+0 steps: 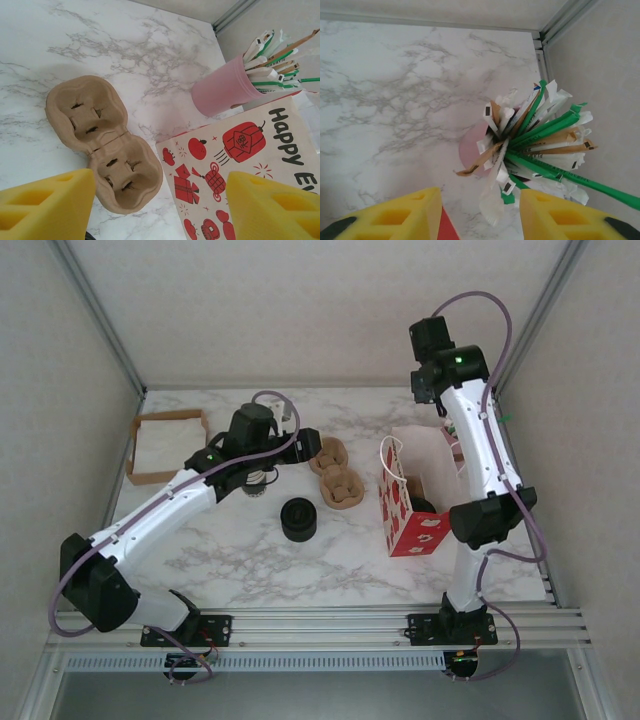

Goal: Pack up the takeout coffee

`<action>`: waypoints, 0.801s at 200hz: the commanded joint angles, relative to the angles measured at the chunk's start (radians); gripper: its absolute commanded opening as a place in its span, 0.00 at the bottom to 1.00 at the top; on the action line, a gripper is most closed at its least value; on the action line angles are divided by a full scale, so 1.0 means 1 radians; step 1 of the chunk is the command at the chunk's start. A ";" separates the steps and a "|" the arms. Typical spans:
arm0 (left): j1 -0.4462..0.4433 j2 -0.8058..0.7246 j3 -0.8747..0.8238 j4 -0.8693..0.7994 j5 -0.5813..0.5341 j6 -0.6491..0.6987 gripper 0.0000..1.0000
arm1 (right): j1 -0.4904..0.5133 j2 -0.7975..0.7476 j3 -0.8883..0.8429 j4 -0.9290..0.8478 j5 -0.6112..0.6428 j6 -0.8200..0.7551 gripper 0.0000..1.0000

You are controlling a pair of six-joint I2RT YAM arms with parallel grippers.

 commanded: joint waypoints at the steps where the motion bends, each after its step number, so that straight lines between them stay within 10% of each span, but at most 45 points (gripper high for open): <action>1: 0.013 -0.035 -0.015 0.026 0.022 0.016 0.70 | -0.012 0.024 0.034 0.020 0.033 -0.035 0.43; 160: 0.030 -0.073 -0.041 0.036 0.029 0.003 0.70 | -0.025 0.042 0.055 0.044 0.049 -0.064 0.07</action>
